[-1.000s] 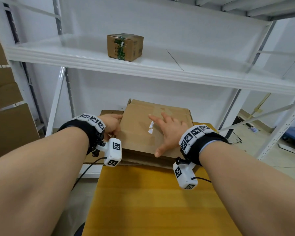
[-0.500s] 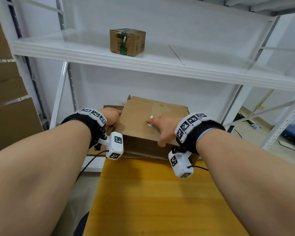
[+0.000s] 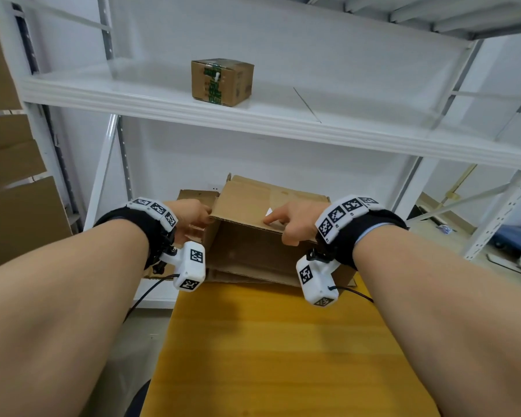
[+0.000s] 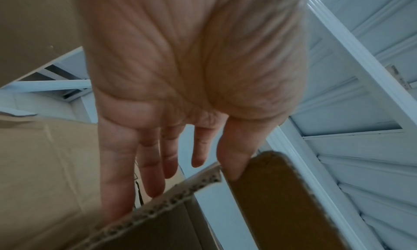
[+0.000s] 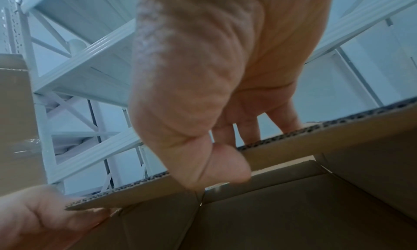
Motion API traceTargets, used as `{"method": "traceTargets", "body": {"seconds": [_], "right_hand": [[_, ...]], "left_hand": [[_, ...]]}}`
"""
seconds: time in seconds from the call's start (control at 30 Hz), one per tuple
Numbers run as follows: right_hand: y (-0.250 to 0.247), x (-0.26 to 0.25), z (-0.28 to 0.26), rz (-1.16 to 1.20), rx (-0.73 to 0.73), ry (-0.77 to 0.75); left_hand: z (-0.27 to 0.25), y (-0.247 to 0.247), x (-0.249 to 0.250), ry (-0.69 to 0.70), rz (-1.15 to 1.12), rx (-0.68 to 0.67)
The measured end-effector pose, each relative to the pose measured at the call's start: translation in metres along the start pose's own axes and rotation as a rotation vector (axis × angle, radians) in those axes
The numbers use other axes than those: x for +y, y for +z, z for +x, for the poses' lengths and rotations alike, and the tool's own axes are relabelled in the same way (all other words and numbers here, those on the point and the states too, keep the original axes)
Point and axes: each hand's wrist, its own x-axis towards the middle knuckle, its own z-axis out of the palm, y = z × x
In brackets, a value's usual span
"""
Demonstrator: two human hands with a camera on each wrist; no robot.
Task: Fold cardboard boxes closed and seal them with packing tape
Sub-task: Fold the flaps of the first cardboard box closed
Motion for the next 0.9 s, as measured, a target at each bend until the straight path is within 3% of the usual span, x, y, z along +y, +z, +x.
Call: {"method": "traceTargets", "body": {"seconds": [0.17, 0.27, 0.47, 0.6, 0.8, 0.9], "right_hand": [[0.000, 0.001, 0.002, 0.092, -0.006, -0.040], [0.007, -0.001, 0.007, 0.133, -0.016, -0.057], [0.007, -0.002, 0.012, 0.130, 0.032, -0.067], [-0.003, -0.002, 0.014, 0.163, 0.134, -0.088], [-0.017, -0.004, 0.014, 0.212, 0.331, -0.140], [-0.028, -0.005, 0.012, 0.222, 0.426, -0.148]], "left_hand": [[-0.007, -0.007, -0.004, 0.039, -0.197, -0.150], [-0.007, -0.013, -0.005, 0.073, -0.281, -0.148], [-0.006, -0.015, -0.011, 0.111, -0.173, -0.194], [-0.007, -0.007, -0.005, 0.203, -0.205, -0.105], [0.007, -0.015, 0.019, 0.345, -0.340, 0.307], [0.005, -0.022, 0.039, 0.424, -0.384, 0.400]]}}
